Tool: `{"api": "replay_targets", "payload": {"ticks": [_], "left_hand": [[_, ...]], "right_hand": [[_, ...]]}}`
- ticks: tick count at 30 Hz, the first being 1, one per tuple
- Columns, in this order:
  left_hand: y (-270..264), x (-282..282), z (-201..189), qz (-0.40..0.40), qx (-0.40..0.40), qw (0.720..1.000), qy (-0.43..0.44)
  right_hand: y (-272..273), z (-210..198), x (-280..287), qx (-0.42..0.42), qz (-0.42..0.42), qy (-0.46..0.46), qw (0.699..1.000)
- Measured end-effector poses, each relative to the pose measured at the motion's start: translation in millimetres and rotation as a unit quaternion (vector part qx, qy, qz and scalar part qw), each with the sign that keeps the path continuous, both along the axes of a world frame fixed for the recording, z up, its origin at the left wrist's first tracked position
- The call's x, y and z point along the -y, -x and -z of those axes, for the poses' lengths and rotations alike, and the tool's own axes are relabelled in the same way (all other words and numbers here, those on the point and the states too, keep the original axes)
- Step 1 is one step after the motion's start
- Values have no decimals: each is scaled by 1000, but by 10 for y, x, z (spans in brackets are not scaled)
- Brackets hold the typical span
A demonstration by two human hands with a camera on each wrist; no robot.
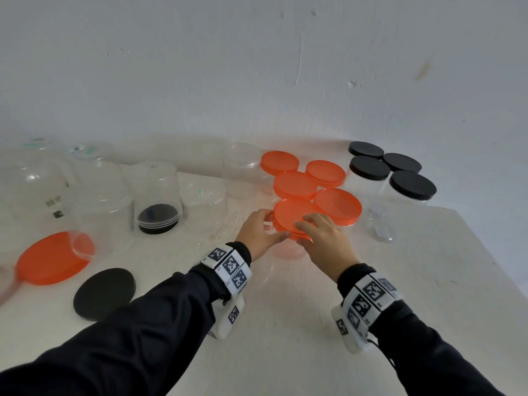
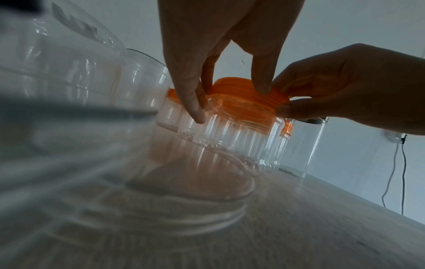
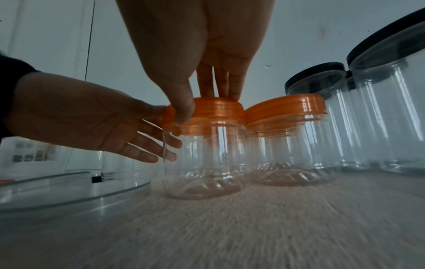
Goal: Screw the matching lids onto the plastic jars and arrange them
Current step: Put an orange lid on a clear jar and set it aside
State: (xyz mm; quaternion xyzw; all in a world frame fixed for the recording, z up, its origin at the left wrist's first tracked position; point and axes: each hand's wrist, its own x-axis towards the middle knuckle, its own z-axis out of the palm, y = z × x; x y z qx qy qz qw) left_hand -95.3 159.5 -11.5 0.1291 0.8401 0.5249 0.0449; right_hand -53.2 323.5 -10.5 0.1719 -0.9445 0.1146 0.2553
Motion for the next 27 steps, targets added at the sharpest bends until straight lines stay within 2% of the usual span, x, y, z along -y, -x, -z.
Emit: {"api": "replay_targets", "payload": {"ticks": [6, 8, 11, 13, 17, 23, 27], "left_hand": [[5, 52, -68, 27, 14, 999, 23], [-48, 119, -83, 33, 17, 998, 47], [-97, 307, -162, 65, -23, 991, 118], [-152, 410, -175, 111, -28, 975, 190], [-287, 502, -52, 197, -10, 917, 348], [-265, 440, 35, 207, -18, 853, 478], [-240, 384, 15, 185, -1, 844, 503]], "right_hand": [[12, -6, -21, 15, -6, 15, 1000], [-13, 25, -21, 24, -3, 18, 1000], [-23, -7, -4, 17, 2, 24, 1000], [-7, -18, -21, 10, 0, 27, 1000], [-25, 3, -13, 5, -4, 22, 1000], [-28, -42, -17, 19, -6, 21, 1000], [-25, -62, -22, 37, -8, 12, 999]]}}
